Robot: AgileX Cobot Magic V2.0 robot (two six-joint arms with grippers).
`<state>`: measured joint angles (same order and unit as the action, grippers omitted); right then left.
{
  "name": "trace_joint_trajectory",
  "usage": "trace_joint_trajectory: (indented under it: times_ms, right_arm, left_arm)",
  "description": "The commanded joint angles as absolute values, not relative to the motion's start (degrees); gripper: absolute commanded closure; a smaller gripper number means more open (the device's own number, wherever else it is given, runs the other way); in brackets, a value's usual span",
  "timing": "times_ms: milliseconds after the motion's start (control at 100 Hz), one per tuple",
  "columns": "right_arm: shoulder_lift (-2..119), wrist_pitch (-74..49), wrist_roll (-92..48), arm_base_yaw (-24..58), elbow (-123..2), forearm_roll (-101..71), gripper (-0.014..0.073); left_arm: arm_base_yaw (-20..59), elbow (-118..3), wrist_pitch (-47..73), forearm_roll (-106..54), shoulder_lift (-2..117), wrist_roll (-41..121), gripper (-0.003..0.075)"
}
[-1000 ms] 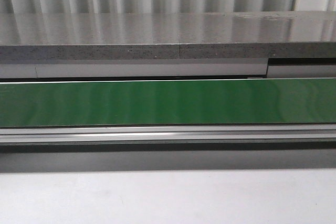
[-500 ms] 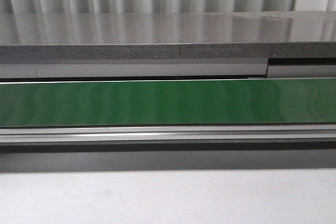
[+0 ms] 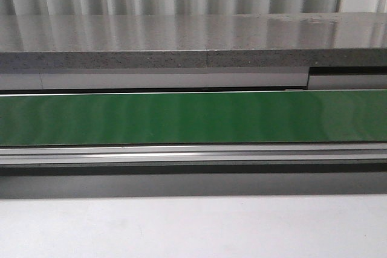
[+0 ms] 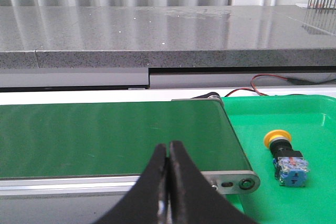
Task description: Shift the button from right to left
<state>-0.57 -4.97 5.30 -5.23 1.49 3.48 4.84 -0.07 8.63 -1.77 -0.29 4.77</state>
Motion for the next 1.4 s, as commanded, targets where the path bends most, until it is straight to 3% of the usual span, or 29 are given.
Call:
trace_joint_trajectory:
  times_ms: [0, 460, 700, 1240, 1340, 1390]
  right_arm:
    - [-1.24, -1.72, 5.08, -5.5, -1.35, 4.09, 0.0659]
    - [15.71, -17.69, 5.08, -5.5, -24.93, 4.09, 0.0659]
    - [26.21, -18.51, 5.08, -5.5, -29.19, 3.55, 0.0659]
    - [52.48, -38.02, 5.08, -5.5, -47.91, 3.41, 0.0654]
    - [57.04, -42.25, 5.08, -5.5, -51.95, 3.41, 0.0571]
    - [59.26, -44.28, 5.08, -5.5, -54.03, 3.41, 0.0462]
  left_arm:
    - [4.68, 1.3, 4.23, -2.01, -2.19, 4.1, 0.074]
    - [4.68, 1.3, 4.23, -2.01, -2.19, 4.1, 0.074]
    - [4.68, 1.3, 4.23, -2.01, -2.19, 4.1, 0.074]
    - [4.68, 1.3, 4.23, -2.01, -2.19, 4.1, 0.074]
    - [4.68, 1.3, 4.23, -2.01, -2.19, 4.1, 0.074]
    - [4.68, 1.3, 4.23, -2.01, -2.19, 4.1, 0.074]
